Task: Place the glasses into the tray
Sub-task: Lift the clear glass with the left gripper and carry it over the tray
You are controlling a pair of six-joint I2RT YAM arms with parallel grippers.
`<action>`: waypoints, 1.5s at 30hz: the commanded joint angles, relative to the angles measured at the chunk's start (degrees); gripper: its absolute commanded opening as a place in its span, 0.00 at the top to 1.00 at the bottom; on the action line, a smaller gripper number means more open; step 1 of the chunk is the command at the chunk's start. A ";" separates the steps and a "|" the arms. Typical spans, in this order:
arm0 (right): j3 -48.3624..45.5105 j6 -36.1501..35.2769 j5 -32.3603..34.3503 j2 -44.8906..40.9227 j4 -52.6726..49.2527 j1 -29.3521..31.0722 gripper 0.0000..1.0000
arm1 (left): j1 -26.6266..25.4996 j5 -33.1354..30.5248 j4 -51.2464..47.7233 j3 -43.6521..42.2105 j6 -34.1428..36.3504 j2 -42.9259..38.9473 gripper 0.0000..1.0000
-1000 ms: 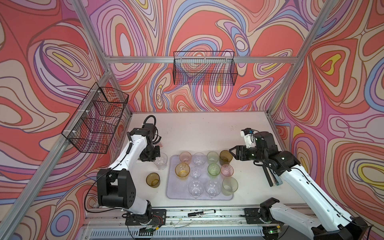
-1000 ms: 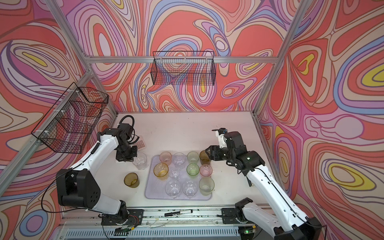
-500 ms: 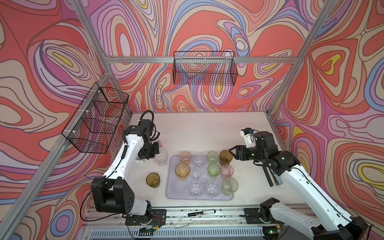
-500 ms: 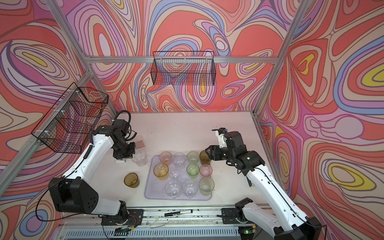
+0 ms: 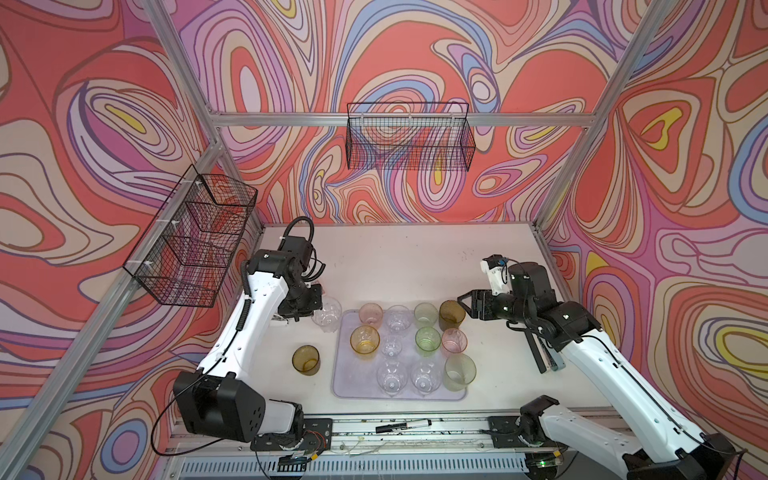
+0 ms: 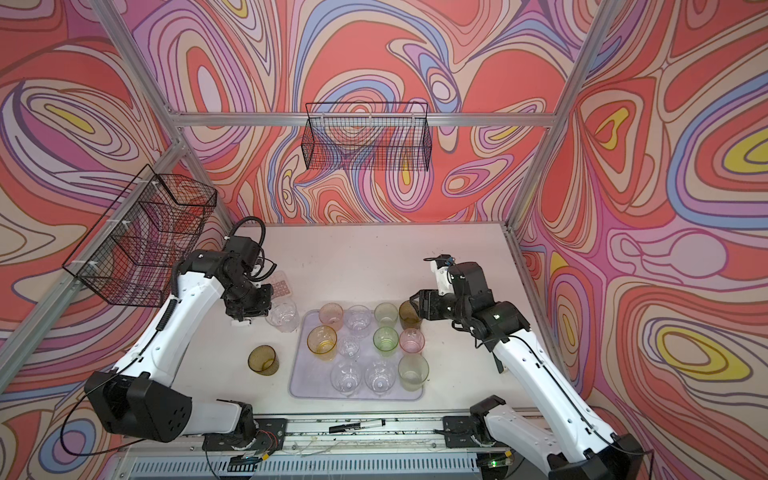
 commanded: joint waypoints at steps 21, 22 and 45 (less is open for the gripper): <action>-0.80 0.91 0.03 -2.30 1.32 -0.20 0.28 | -5.40 0.55 -10.07 2.39 -3.29 -4.88 1.00; -0.81 0.94 0.03 -2.29 1.33 -0.16 0.28 | -5.72 0.78 -10.21 2.04 -3.55 -5.24 1.00; -0.96 0.83 0.03 -2.25 1.38 -0.16 0.28 | -11.11 2.09 -13.04 -4.98 -10.13 -12.15 1.00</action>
